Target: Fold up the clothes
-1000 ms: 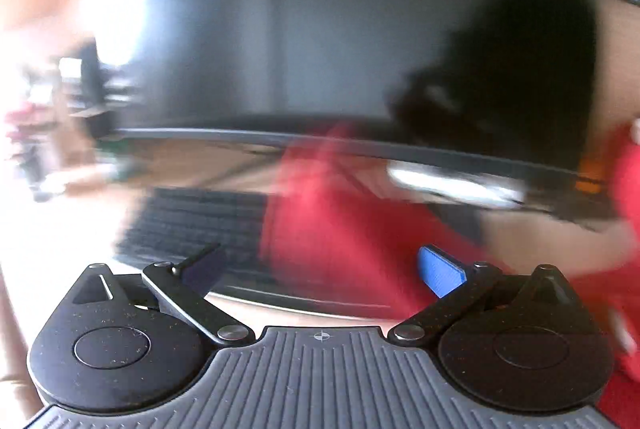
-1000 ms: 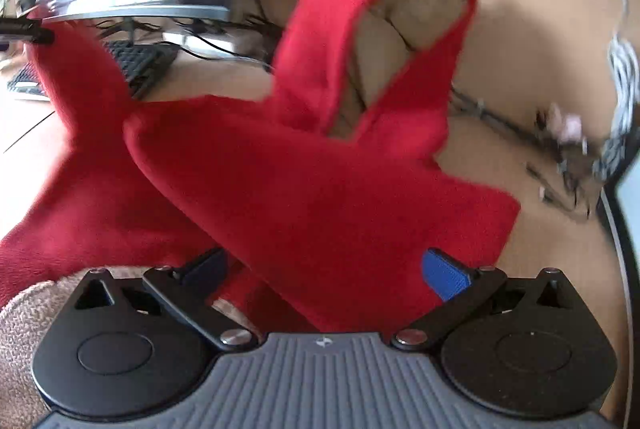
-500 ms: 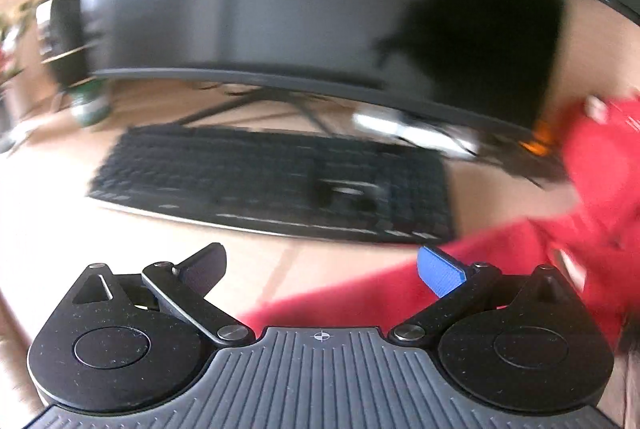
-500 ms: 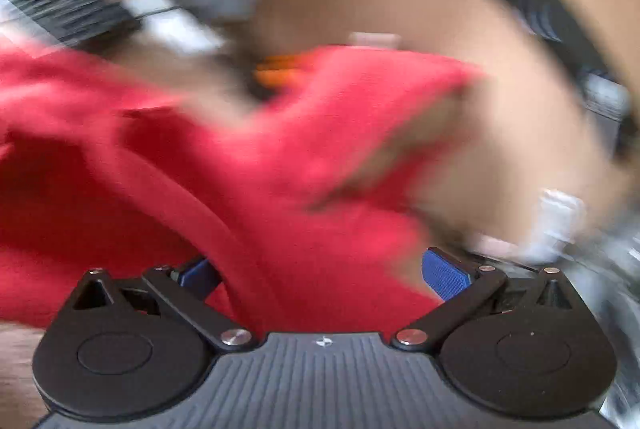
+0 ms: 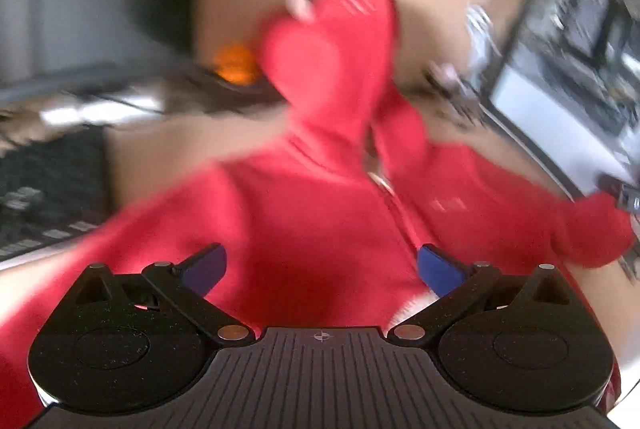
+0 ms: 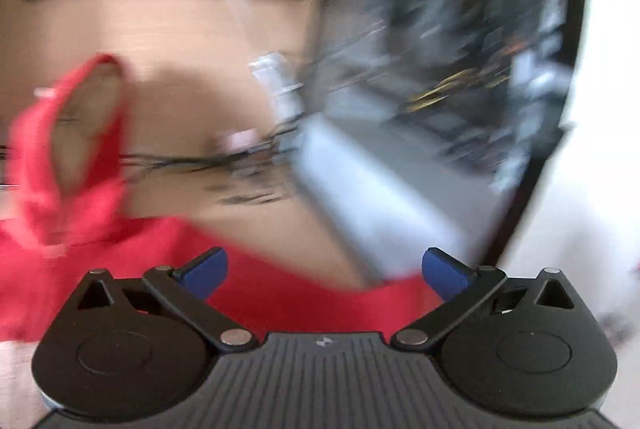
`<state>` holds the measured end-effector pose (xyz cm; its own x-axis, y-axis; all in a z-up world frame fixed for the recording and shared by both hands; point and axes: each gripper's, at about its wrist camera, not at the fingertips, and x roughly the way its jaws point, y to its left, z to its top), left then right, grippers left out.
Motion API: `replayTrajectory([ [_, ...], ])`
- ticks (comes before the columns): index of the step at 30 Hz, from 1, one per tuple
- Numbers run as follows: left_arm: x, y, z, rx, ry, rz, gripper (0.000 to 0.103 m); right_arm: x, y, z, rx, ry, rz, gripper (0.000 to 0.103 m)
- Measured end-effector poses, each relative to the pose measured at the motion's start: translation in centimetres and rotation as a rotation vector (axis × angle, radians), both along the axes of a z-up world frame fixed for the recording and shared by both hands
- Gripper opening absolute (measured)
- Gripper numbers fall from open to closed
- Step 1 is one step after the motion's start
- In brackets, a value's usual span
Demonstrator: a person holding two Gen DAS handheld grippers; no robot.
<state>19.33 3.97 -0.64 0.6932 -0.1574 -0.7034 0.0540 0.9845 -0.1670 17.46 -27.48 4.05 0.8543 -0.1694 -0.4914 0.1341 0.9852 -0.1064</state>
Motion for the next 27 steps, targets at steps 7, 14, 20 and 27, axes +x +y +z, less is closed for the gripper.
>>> replayTrajectory([
  [7, 1.1, -1.2, -3.8, 0.035, 0.104, 0.028, 0.103, 5.0, 5.2, -4.1, 0.199, 0.183, 0.38, 0.103],
  [14, 0.5, 0.3, -4.1, 0.088, 0.114, 0.056, 0.103, 7.9, 9.7, -7.0, 0.189, 0.243, 0.46, 0.103],
  [20, 0.5, 3.1, -4.2, 0.08, 0.127, 0.128, 0.103, 9.9, 13.8, -6.6, 0.098, 0.302, 0.633, 0.103],
  [27, 0.4, 2.9, -3.3, 0.004, 0.108, 0.168, 0.103, 14.6, 14.7, 2.6, -0.086, -0.003, 0.62, 0.103],
])
